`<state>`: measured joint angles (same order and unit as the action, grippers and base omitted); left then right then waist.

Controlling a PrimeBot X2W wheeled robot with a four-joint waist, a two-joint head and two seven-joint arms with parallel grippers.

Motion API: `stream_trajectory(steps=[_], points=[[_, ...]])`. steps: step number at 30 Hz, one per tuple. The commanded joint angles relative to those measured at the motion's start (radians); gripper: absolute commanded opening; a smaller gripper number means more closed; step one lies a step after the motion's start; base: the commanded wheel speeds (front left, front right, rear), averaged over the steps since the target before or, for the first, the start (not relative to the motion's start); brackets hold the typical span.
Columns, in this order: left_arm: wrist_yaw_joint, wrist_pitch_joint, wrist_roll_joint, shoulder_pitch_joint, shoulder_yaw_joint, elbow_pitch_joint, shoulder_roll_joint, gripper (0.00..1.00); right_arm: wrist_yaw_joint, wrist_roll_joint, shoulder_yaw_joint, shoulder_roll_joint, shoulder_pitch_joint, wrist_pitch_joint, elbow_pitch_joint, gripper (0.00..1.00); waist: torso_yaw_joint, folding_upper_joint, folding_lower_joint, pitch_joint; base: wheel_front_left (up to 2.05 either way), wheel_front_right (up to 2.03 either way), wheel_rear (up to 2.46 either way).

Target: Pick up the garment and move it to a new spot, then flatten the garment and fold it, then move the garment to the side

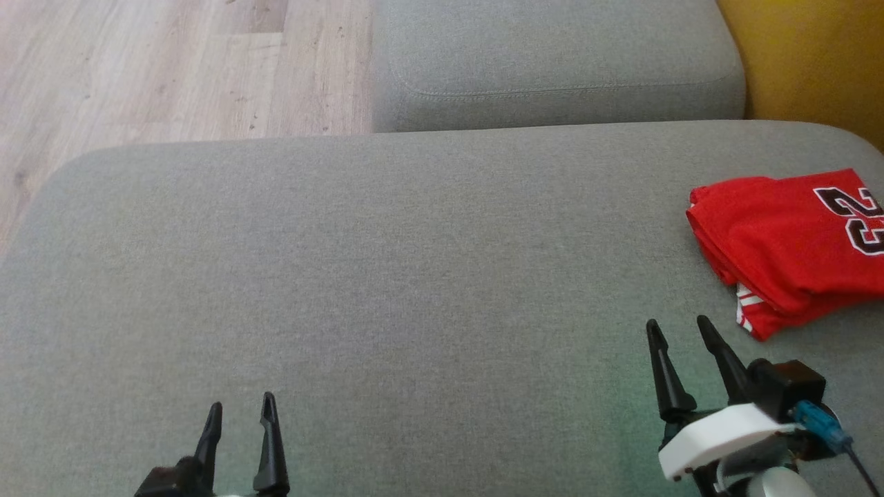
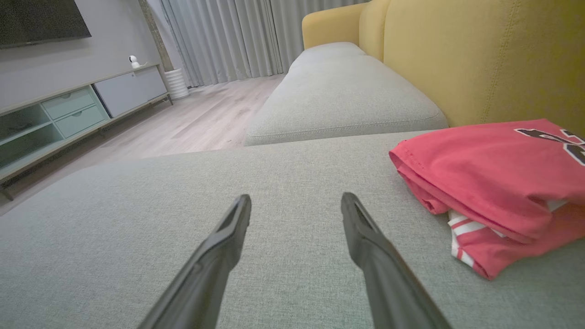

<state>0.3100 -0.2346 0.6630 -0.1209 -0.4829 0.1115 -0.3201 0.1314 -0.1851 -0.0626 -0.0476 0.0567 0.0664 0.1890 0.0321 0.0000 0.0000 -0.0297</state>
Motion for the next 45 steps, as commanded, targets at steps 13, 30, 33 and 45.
stream_trajectory(steps=[13,30,33,45], points=[[-0.015,0.015,0.032,-0.008,0.010,0.036,0.025,0.00,0.000,-0.049,-0.006,-0.001,0.009,-0.003,0.057,0.00,-0.004,0.0000,0.0000,0.002,0.00,0.00,0.00],[-0.072,0.056,0.158,0.024,0.083,0.053,0.054,0.00,0.000,-0.242,0.006,-0.011,-0.015,-0.017,0.058,0.00,-0.007,0.0000,0.0000,0.006,0.00,0.00,0.00],[-0.083,0.063,0.181,0.030,0.096,0.056,0.059,0.00,0.000,-0.277,0.009,-0.012,-0.019,-0.020,0.058,0.00,-0.008,0.0000,0.0000,0.007,0.00,0.00,0.00],[-0.125,0.094,0.274,0.054,0.152,0.066,0.082,0.00,0.000,-0.419,0.021,-0.017,-0.035,-0.032,0.057,0.00,-0.011,0.0000,0.0000,0.010,0.00,0.00,0.00]])
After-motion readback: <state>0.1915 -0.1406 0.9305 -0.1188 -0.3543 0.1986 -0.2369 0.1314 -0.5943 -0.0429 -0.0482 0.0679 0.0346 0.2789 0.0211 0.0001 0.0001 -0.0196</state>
